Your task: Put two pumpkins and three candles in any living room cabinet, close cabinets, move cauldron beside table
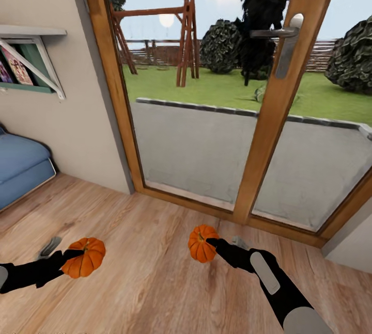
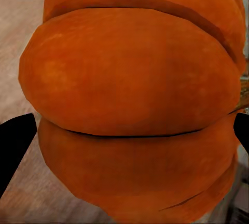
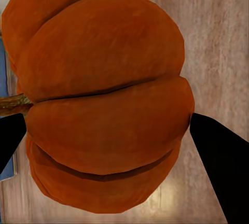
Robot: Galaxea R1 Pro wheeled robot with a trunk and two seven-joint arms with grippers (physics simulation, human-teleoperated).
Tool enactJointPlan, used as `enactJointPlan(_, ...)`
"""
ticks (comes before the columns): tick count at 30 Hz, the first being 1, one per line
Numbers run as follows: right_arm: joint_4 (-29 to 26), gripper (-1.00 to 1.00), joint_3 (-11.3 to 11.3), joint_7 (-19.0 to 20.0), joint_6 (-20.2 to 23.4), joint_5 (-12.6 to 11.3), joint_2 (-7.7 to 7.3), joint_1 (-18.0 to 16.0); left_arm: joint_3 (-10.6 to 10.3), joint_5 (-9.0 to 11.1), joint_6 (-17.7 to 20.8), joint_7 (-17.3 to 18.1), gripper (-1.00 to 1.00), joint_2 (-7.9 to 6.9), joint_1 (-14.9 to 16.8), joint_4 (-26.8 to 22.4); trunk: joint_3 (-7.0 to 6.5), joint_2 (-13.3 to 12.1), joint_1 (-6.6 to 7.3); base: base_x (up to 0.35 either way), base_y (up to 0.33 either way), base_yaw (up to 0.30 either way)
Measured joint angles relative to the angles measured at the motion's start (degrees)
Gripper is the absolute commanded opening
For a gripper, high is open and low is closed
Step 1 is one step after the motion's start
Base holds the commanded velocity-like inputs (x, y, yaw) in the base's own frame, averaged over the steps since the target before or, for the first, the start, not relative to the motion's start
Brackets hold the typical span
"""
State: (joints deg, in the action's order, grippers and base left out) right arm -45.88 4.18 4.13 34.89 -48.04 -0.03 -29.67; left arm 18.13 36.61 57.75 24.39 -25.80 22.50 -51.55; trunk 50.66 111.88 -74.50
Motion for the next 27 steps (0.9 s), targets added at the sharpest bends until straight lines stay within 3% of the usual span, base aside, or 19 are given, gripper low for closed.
enactJointPlan(5,0.0,-1.00,0.1,-0.5,-1.7,2.3,0.30,0.0,-0.1,0.8,0.1,-7.4,-1.00,2.49,0.0,-2.9,-0.94,-2.0,1.10,0.000,0.000,0.027)
enactJointPlan(10,0.1,-1.00,6.3,-0.5,-6.6,3.2,0.36,0.0,-0.3,0.4,0.0,-22.4,-1.00,6.20,0.0,-6.3,-1.83,-4.0,2.20,0.000,0.000,0.002)
enactJointPlan(13,0.1,-1.00,7.5,-0.7,-7.0,3.5,0.37,-0.1,-0.3,0.6,0.0,-28.0,-1.00,7.39,0.0,-7.2,-2.37,-5.2,2.86,0.000,0.000,0.000)
enactJointPlan(18,0.1,-1.00,8.0,-0.8,-7.2,3.5,0.38,-0.1,-0.4,0.9,-0.1,-31.2,-1.00,9.09,0.0,-7.6,-3.27,-7.2,3.95,0.000,0.000,0.000)
enactJointPlan(27,0.1,-1.00,8.1,-0.8,-7.2,3.5,0.38,-0.4,-0.5,0.8,-0.1,-31.5,-1.00,9.36,0.0,-7.6,-4.89,-10.8,5.93,0.000,0.000,0.000)
